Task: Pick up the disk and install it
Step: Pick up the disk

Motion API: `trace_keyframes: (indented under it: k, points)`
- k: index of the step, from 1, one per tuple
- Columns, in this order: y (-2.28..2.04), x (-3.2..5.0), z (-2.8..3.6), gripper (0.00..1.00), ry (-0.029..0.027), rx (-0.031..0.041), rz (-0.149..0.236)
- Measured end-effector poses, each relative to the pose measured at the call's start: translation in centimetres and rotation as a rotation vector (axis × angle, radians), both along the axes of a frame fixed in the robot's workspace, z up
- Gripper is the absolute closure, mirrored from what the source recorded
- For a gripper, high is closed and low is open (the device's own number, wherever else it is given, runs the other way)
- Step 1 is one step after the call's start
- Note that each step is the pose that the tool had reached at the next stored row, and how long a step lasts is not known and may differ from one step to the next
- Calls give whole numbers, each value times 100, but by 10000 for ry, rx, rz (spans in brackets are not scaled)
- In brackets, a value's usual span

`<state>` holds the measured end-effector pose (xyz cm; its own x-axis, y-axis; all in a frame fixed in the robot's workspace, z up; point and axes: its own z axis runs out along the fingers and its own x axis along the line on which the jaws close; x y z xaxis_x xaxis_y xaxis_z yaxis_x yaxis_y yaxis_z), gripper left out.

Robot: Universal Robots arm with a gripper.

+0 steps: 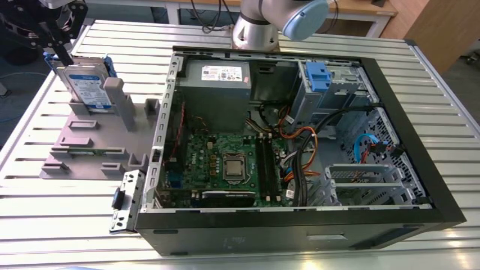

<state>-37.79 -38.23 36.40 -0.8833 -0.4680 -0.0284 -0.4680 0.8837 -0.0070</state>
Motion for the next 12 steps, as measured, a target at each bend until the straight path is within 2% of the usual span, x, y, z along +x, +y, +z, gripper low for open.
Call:
trace_keyframes:
  k: [12]
  points:
    - [0, 0, 0, 89, 1, 0, 96]
